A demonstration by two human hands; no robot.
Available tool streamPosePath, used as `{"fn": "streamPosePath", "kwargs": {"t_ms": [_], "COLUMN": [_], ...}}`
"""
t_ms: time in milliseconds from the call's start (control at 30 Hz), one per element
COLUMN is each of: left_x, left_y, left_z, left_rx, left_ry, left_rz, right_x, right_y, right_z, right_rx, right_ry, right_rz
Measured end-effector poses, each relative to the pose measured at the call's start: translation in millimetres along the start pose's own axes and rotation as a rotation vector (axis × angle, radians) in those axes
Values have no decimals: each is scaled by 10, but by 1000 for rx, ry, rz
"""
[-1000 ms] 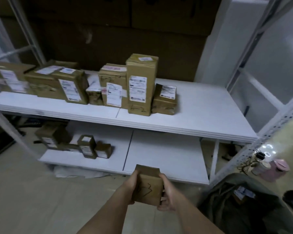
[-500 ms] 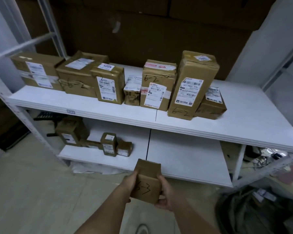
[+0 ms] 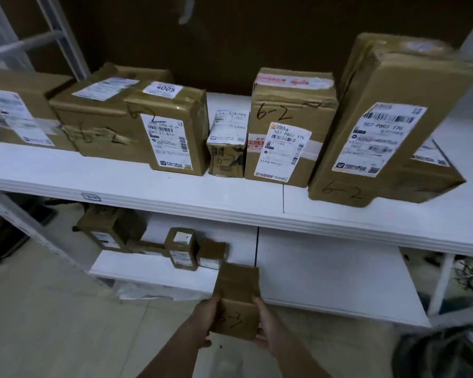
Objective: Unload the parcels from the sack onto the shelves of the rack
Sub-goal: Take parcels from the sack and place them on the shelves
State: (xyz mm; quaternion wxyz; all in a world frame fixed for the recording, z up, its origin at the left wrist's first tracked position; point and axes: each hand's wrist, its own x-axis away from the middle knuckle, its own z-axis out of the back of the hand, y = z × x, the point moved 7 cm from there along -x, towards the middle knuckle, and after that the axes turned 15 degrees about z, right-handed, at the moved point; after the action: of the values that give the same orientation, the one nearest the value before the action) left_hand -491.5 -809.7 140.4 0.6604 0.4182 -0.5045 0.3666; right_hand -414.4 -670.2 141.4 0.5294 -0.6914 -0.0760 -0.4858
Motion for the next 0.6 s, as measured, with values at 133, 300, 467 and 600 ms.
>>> {"fn": "streamPosePath", "kwargs": {"t_ms": [133,300,467,600], "left_x": [-684,-1620,-2401,-2852], "left_y": [194,325,457,478], "left_z": [-59,-185,-397,-577], "left_rx": [-1,9,26,6], "left_ry": [-20,-89,-144,-201], "left_rz": [-53,-170,-300,-399], "right_x": [-690,-1644,-2423,-2803], "right_y": [289,658,900,1047], "right_z": [-152,-284,-251,-198], "right_rx": [-20,-14,49,39], "right_ry": [18,55,176,256], "right_rz": [25,150,388,564]}}
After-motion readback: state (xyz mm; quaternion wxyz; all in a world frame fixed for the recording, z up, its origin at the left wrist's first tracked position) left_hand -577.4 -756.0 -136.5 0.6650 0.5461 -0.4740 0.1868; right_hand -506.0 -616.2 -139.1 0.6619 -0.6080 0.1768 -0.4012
